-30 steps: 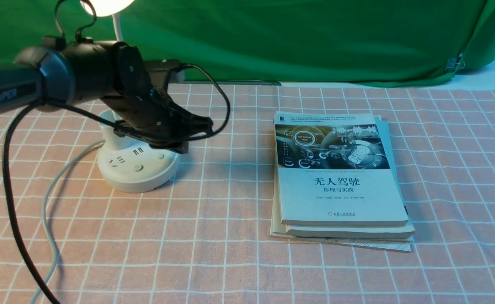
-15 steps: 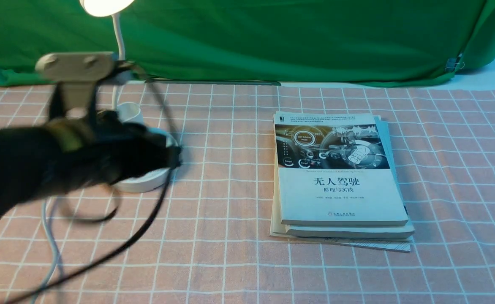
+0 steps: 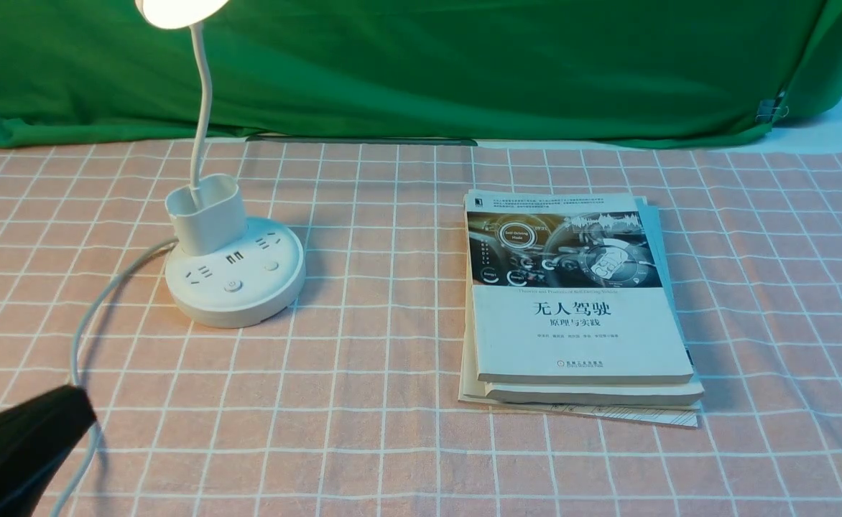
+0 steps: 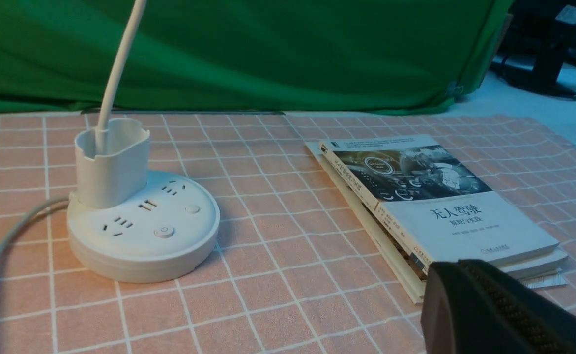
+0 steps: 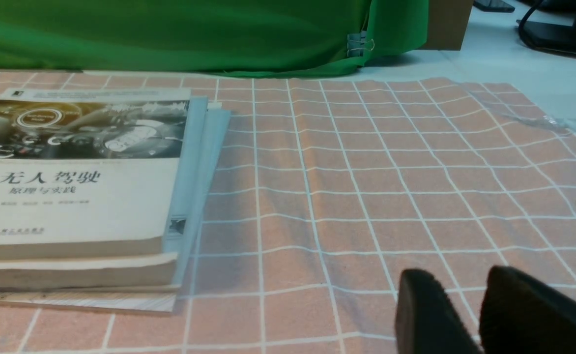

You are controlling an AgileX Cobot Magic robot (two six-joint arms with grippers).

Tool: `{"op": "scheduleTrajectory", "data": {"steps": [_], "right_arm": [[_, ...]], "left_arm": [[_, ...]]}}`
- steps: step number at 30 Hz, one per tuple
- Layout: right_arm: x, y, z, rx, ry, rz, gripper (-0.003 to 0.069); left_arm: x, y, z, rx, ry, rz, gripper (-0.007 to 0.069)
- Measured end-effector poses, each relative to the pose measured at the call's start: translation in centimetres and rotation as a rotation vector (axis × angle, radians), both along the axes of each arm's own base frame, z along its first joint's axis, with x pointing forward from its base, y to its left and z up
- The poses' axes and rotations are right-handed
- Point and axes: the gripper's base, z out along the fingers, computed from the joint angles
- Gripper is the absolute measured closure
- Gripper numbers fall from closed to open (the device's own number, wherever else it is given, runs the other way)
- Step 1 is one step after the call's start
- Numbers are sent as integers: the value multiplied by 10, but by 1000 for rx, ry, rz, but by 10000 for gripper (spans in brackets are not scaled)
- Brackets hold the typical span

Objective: Turn on the table lamp on the pink coffee tablecloth with your hand.

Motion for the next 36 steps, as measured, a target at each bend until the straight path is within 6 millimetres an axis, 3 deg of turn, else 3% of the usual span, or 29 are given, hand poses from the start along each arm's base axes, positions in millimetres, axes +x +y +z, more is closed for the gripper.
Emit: {"op": "scheduleTrajectory", "data": {"steps": [7,13,21,26,32,36], "right_arm": [[0,0,0,0,0,0,419],[0,0,0,0,0,0,419],[0,0,0,0,0,0,419],[0,0,0,0,0,0,419],[0,0,0,0,0,0,421],[0,0,0,0,0,0,421]], "left_arm": [[-9,4,-6,-15,-38,-3,624],[-8,7,-11,133,-46,13,624],[-6,18,-14,176,-58,147,622],[-3,27,-28,126,-4,354,608],[2,28,-60,39,-50,411,604],[0,27,-64,7,-56,401,603]]}}
